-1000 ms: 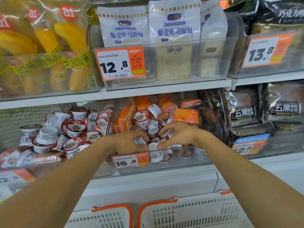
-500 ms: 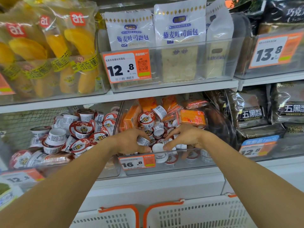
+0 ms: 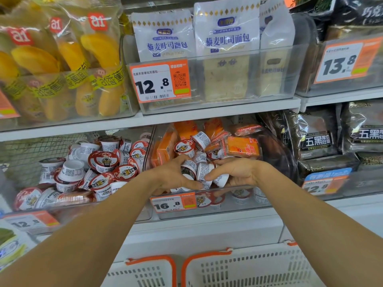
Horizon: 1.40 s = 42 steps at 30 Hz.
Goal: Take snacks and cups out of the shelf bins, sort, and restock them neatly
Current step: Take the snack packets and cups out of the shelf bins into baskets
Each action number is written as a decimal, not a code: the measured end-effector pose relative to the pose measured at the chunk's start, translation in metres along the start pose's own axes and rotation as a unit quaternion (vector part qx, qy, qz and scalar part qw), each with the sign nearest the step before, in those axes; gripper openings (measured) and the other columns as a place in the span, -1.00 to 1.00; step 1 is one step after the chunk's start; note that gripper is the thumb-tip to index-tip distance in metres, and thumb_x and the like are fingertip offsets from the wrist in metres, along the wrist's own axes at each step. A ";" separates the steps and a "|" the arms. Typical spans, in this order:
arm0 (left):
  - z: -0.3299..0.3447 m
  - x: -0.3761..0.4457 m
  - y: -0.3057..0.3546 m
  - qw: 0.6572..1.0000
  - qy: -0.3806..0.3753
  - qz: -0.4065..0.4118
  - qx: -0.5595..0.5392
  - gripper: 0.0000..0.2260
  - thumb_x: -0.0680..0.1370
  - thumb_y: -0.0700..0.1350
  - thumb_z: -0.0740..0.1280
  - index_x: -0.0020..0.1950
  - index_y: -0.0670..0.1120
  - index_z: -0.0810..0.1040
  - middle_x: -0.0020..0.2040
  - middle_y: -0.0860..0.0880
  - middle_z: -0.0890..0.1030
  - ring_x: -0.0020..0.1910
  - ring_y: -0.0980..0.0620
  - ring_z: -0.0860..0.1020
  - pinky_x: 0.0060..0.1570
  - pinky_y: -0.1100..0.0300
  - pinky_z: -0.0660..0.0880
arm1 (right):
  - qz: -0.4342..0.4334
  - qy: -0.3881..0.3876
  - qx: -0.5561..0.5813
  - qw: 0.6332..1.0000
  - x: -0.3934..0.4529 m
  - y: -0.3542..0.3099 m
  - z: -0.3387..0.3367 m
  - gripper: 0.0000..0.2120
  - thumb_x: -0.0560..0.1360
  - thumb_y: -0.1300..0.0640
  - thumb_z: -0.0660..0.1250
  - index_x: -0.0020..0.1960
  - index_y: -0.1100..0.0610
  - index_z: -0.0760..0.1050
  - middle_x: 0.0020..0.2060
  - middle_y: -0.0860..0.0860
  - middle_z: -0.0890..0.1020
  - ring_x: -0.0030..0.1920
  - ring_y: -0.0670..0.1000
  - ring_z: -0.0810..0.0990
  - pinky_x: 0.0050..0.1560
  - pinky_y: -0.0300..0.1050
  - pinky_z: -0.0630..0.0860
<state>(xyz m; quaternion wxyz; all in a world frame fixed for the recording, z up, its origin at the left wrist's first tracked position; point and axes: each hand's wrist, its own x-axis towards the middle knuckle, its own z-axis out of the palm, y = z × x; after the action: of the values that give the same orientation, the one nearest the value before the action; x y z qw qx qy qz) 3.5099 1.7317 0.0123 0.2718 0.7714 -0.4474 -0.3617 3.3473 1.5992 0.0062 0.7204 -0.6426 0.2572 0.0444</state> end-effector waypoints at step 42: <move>0.346 -0.132 -0.192 0.966 -0.150 -0.184 -0.102 -0.25 0.17 0.13 0.64 0.25 -0.03 0.42 0.06 -0.01 0.58 0.00 -0.06 0.61 -0.08 -0.05 0.62 | 0.306 0.198 0.047 0.930 -0.117 0.382 0.117 -0.78 0.42 0.10 0.54 -0.11 0.18 0.55 -0.36 0.08 0.57 -0.24 0.08 0.54 -0.02 0.04 0.63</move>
<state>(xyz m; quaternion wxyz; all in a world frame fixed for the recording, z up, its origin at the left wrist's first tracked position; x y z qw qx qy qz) 3.2829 1.9022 -0.2926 0.2074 0.7459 -0.2939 -0.5606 3.1318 1.8068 -0.2840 0.6360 -0.4938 0.5803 0.1223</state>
